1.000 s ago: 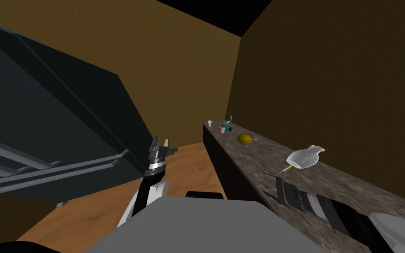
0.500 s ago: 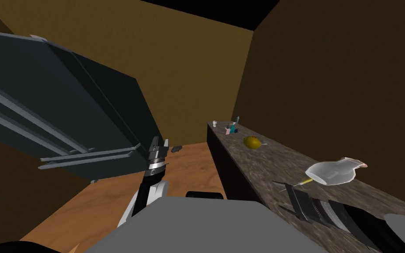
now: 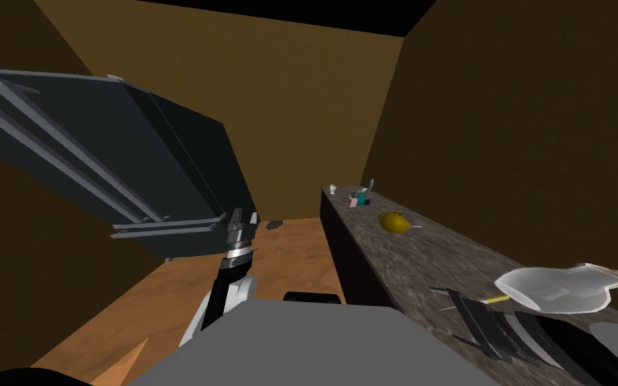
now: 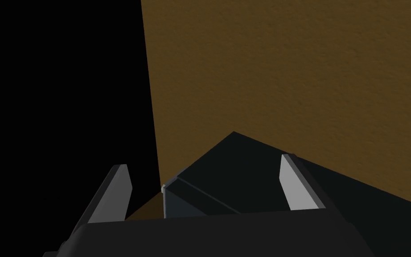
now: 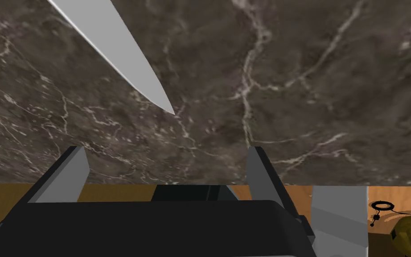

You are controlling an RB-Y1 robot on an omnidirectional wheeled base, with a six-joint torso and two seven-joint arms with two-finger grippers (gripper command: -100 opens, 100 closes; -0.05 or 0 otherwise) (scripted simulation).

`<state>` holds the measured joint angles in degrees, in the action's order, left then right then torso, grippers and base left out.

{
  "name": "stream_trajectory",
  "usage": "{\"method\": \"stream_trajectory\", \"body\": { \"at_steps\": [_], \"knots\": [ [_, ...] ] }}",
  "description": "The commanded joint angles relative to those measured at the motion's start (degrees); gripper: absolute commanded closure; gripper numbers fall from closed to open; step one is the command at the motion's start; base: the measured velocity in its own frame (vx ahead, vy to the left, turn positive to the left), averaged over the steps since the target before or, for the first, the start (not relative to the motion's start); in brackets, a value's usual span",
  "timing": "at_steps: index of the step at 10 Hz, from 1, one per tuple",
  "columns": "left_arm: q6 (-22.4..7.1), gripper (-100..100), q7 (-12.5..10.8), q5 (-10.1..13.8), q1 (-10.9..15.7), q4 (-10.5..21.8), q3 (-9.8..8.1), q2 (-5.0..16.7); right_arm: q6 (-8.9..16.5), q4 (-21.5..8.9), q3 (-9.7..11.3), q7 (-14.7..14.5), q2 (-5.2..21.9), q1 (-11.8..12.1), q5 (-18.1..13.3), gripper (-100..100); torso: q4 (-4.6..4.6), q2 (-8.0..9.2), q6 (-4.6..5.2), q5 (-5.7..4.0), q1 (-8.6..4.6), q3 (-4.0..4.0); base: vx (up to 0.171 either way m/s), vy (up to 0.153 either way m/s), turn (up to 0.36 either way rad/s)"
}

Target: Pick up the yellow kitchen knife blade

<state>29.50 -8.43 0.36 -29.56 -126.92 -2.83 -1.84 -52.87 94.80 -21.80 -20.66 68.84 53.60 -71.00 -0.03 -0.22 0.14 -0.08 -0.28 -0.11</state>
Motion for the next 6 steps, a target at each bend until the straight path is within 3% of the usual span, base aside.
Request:
{"method": "stream_trajectory", "body": {
  "at_steps": [1,2,5,6],
  "knots": [
    [0.0,0,0.0,0.0,0.0,0.0,0.0,0.0,-1.3,-2.4,0.1,-1.9,1.7,0.0,-2.9,-100,0.0,0.0,0.0,0.0,0.0,0.0,0.002,-0.052,0.167],
    [0.0,0,0.0,0.0,0.0,0.0,0.0,0.0,-1.3,-2.4,0.1,-1.9,1.7,0.0,-3.2,-100,0.0,-0.01,-0.05,0.0,-0.03,0.0,0.006,-0.051,0.122],
    [0.0,0,0.0,0.0,0.0,0.0,0.0,0.0,-4.5,-7.7,0.5,-6.3,5.1,0.3,-9.4,-100,-0.02,-0.08,-0.06,-0.02,-0.12,-0.05,0.011,-0.074,0.243],
    [0.0,0,0.0,0.0,0.0,0.0,0.0,0.0,-4.5,-7.7,0.5,-6.3,5.1,0.3,-10.0,-100,-0.02,-0.08,-0.03,-0.03,-0.17,-0.05,-0.007,-0.071,0.084]
  ]
}}
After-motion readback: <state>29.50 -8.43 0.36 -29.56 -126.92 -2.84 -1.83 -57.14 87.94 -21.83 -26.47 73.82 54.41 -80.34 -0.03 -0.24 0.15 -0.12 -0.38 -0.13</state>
